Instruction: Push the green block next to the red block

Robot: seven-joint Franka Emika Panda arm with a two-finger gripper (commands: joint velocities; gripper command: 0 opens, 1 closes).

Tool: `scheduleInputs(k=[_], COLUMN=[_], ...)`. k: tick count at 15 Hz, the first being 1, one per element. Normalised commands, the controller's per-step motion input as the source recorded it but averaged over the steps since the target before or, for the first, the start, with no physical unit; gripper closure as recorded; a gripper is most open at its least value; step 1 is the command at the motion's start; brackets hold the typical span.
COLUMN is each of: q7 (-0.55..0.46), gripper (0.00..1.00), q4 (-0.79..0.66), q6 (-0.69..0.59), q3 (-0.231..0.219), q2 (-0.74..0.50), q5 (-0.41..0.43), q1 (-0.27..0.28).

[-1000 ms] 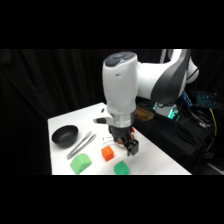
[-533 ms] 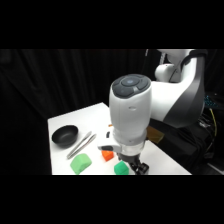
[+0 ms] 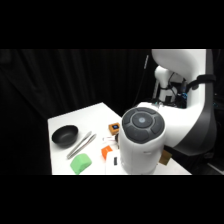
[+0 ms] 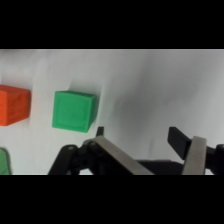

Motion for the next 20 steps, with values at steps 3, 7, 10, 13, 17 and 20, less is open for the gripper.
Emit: scheduleInputs(k=[3, 7, 10, 13, 17, 20], q7=[0.07, 0.03, -0.01, -0.04, -0.09, -0.13], gripper=[0.0, 0.0, 0.0, 0.0, 0.0, 0.0], q4=[0.19, 0.14, 0.01, -0.13, -0.21, -0.2], q6=[0.12, 0.1, 0.1, 0.14, 0.12, 0.09], q3=[-0.013, -0.038, -0.092, -0.099, -0.063, -0.016], q2=[0.23, 0.16, 0.01, -0.12, -0.19, -0.19], q5=[0.02, 0.025, 0.003, -0.006, 0.019, 0.051], q1=[0.063, 0.029, -0.045, -0.126, -0.174, -0.156])
